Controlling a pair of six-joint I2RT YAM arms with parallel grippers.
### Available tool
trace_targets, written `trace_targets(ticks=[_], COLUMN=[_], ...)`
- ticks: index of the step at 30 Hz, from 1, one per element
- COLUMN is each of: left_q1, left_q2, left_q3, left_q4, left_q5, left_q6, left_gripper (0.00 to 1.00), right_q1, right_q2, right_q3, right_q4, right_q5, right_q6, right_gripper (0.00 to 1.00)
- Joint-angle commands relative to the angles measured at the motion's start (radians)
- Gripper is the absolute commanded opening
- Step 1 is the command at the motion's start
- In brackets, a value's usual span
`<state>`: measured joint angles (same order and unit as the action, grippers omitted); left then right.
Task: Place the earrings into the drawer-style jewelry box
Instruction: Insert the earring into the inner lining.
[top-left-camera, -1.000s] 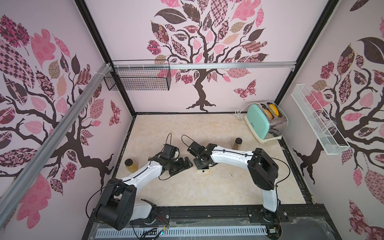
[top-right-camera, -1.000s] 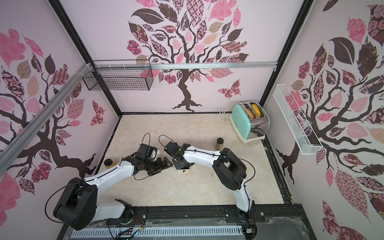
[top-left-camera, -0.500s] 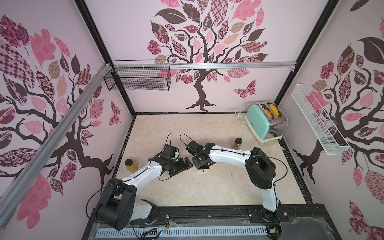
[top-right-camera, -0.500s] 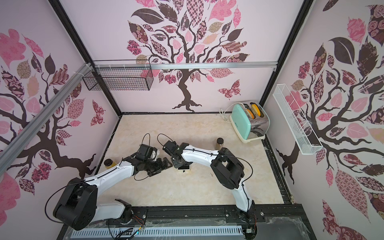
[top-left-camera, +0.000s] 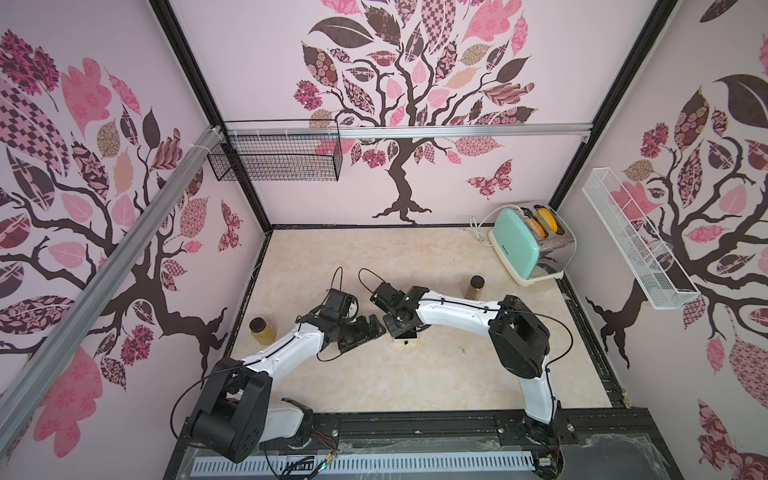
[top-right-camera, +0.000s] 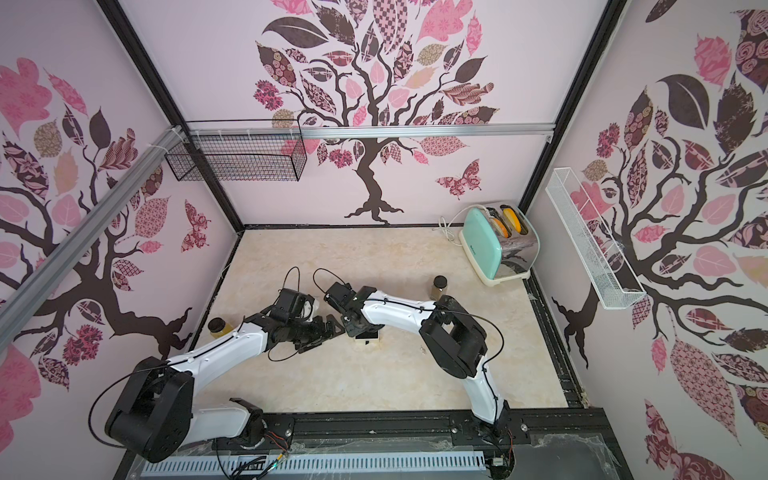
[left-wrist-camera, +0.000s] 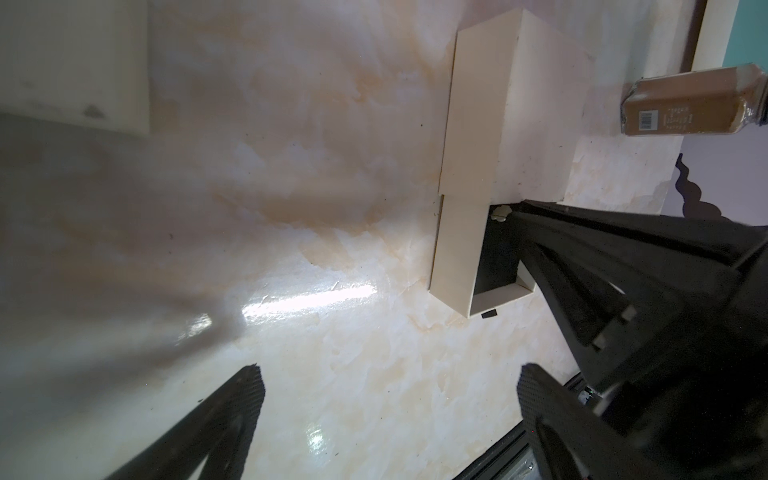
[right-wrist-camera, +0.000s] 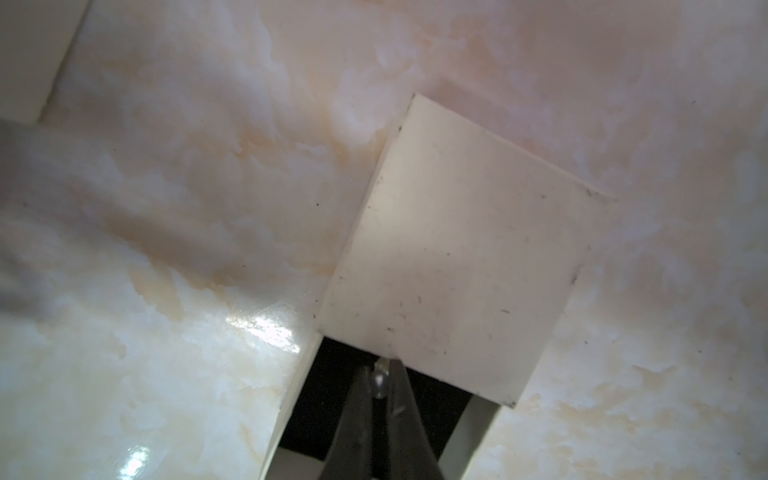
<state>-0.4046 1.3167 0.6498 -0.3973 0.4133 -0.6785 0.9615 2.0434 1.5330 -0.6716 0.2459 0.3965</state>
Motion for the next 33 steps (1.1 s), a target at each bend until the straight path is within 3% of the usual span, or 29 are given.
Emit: trace_targets(ticks=[1, 33], left_q1=[0.004, 0.004], left_q2=[-0.019, -0.04], left_q3=[-0.016, -0.032], left_q4=[0.015, 0.035], left_q5=[0.011, 0.024], left_q6=[0.007, 0.0], left_gripper=[0.98, 0.98], right_q1=[0.008, 0.039], right_q2=[0.038, 0.024], right_q3=[0.03, 0.033], right_q4=[-0.024, -0.054], right_q5=[0.006, 0.074], right_q6=[0.004, 0.015], right_gripper=[0.02, 0.01])
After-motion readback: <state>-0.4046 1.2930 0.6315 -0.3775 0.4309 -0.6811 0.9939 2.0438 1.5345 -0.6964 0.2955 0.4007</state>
